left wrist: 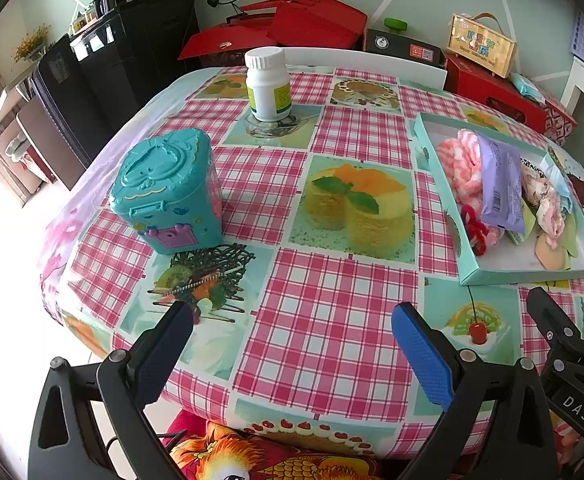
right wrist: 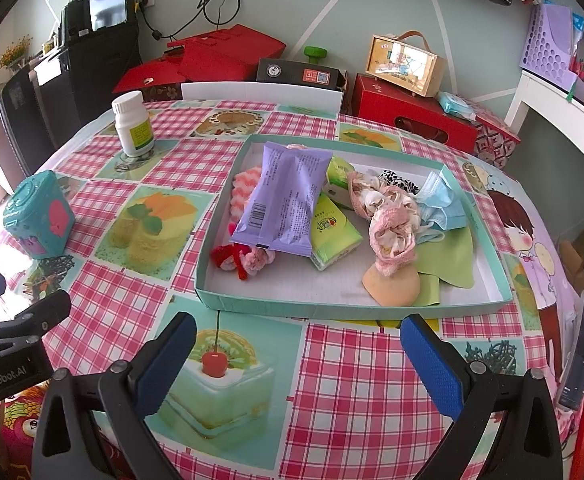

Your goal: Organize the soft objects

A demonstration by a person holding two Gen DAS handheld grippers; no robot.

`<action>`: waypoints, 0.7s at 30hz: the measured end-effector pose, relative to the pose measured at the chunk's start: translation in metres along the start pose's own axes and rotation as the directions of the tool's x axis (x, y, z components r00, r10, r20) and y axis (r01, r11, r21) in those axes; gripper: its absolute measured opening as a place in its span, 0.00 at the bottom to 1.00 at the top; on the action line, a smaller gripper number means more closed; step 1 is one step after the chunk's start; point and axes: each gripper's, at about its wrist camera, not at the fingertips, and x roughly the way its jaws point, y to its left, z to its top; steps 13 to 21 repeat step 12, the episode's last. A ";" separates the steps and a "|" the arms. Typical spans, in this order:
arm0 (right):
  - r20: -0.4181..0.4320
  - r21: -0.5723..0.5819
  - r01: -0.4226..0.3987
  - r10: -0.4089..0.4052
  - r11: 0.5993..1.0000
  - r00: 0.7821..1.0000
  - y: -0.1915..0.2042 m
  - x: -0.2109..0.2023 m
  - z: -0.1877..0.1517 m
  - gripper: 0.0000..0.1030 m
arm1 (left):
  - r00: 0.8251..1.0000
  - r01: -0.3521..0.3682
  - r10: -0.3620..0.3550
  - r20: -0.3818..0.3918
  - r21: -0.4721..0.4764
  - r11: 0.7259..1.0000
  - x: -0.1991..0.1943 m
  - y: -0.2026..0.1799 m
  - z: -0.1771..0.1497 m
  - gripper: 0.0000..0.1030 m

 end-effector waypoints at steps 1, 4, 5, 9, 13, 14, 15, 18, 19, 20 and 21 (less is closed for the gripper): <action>0.000 0.000 0.000 0.000 1.000 1.000 0.000 0.000 0.000 1.00 | 1.000 -0.002 0.002 0.003 0.002 1.000 0.000 0.000 0.000 0.96; 0.000 0.000 0.000 0.000 1.000 1.000 0.000 0.000 0.000 1.00 | 1.000 -0.004 0.004 0.012 0.010 1.000 -0.002 0.001 0.000 0.96; 0.000 0.000 0.000 0.000 1.000 1.000 0.000 0.000 0.000 1.00 | 1.000 -0.004 0.004 0.013 0.011 1.000 -0.002 0.001 0.000 0.96; 0.000 0.000 0.000 0.000 1.000 1.000 0.000 0.000 0.000 1.00 | 1.000 -0.002 0.002 0.012 0.010 1.000 -0.002 0.000 0.000 0.97; 0.001 0.000 0.000 0.000 1.000 1.000 0.000 0.000 0.000 1.00 | 1.000 -0.001 0.001 0.012 0.011 1.000 -0.002 0.001 0.000 0.96; 0.001 0.000 0.000 0.000 1.000 1.000 0.000 0.000 0.000 1.00 | 1.000 -0.001 0.001 0.012 0.011 1.000 -0.002 0.001 0.000 0.96; 0.001 0.000 0.000 0.000 1.000 1.000 0.000 0.000 0.000 1.00 | 1.000 -0.001 0.001 0.012 0.011 1.000 -0.002 0.001 0.000 0.96; 0.001 0.000 0.000 0.000 1.000 1.000 0.000 0.000 0.000 1.00 | 1.000 -0.001 0.001 0.012 0.011 1.000 -0.002 0.001 0.000 0.96; 0.001 0.000 0.000 0.000 1.000 1.000 0.000 0.000 0.000 1.00 | 1.000 -0.001 0.001 0.012 0.011 1.000 -0.002 0.001 0.000 0.96; 0.001 0.000 0.000 0.000 1.000 1.000 0.000 0.000 0.000 1.00 | 1.000 -0.001 0.001 0.012 0.011 1.000 -0.002 0.001 0.000 0.96; 0.001 0.000 0.000 0.000 1.000 1.000 0.000 0.000 0.000 1.00 | 1.000 -0.001 0.001 0.012 0.011 1.000 -0.002 0.001 0.000 0.96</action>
